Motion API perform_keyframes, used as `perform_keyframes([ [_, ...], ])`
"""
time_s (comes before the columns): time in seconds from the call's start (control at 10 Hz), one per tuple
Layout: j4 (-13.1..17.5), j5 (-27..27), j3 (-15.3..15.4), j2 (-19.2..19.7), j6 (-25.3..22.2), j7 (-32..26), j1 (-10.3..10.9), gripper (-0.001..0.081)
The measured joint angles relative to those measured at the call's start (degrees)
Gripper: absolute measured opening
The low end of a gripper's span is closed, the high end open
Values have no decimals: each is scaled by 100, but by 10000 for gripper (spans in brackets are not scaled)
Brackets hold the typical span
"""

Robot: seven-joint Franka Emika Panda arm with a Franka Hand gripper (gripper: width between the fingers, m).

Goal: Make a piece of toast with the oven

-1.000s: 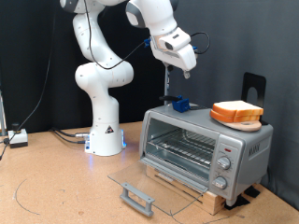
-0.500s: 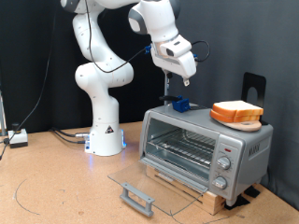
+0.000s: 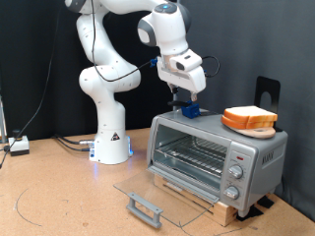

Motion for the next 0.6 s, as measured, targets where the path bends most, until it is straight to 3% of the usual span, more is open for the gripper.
perform_keyframes([
  [0.2,-165,1,49,56,273,0,6,807],
  [0.6,-208,184,68,378,707,-198,113,807],
])
